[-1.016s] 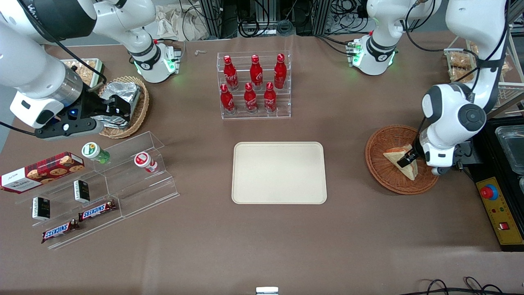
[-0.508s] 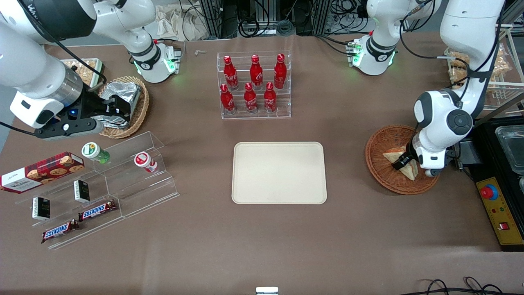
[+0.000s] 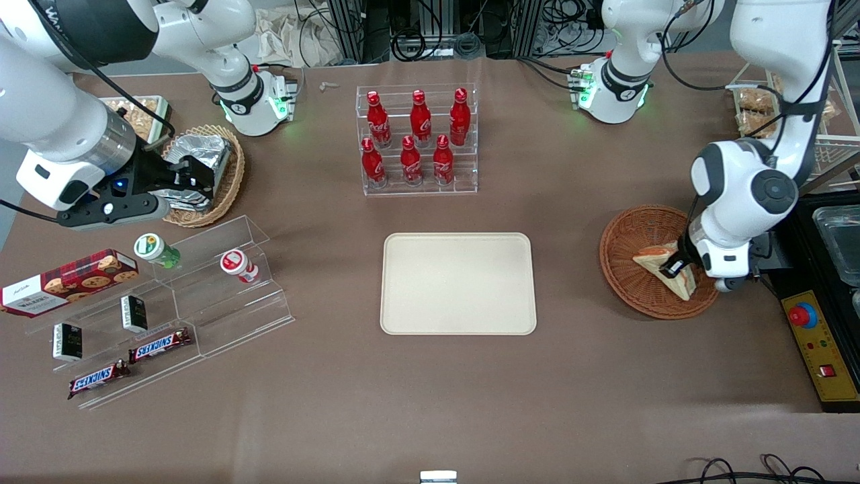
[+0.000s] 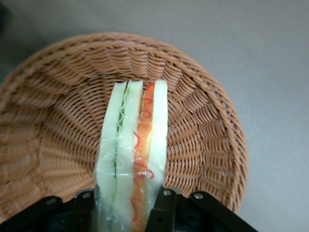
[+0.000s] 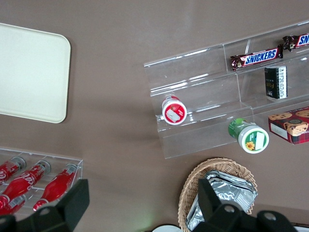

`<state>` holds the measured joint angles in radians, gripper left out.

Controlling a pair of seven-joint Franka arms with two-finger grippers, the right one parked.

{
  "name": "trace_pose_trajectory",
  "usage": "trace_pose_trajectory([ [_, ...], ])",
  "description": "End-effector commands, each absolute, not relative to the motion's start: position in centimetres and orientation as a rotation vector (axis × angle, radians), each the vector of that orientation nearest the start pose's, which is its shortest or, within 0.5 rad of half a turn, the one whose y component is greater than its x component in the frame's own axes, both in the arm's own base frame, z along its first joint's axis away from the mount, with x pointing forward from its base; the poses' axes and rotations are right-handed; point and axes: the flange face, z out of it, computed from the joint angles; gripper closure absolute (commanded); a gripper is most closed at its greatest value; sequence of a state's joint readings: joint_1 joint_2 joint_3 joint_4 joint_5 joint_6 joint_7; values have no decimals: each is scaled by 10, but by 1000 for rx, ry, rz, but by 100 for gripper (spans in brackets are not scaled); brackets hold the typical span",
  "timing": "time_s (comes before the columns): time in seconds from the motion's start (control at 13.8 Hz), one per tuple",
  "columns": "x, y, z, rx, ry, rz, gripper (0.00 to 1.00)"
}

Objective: Place sandwich from basket to tray
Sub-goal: 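Lift the sandwich up out of the basket with the left gripper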

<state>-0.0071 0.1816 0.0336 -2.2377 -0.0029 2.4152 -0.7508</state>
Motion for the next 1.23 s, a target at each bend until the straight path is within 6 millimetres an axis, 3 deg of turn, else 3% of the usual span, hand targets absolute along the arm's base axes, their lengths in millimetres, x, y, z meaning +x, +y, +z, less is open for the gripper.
trace_pose_trajectory([
  [0.0, 562, 11, 357, -2868, -1165, 111, 100],
  [0.29, 584, -1, 462, -2920, -986, 236, 100],
  [0.44, 583, -32, 511, -2972, -859, 220, 100],
  [0.58, 580, -53, 542, -2994, -780, 230, 100],
  [0.73, 577, -72, 550, -3019, -688, 237, 100],
  [0.87, 570, -110, 549, -3127, -448, 280, 100],
  [1.09, 560, -167, 540, -3174, -299, 306, 100],
  [1.16, 556, -187, 529, -3185, -247, 303, 100],
])
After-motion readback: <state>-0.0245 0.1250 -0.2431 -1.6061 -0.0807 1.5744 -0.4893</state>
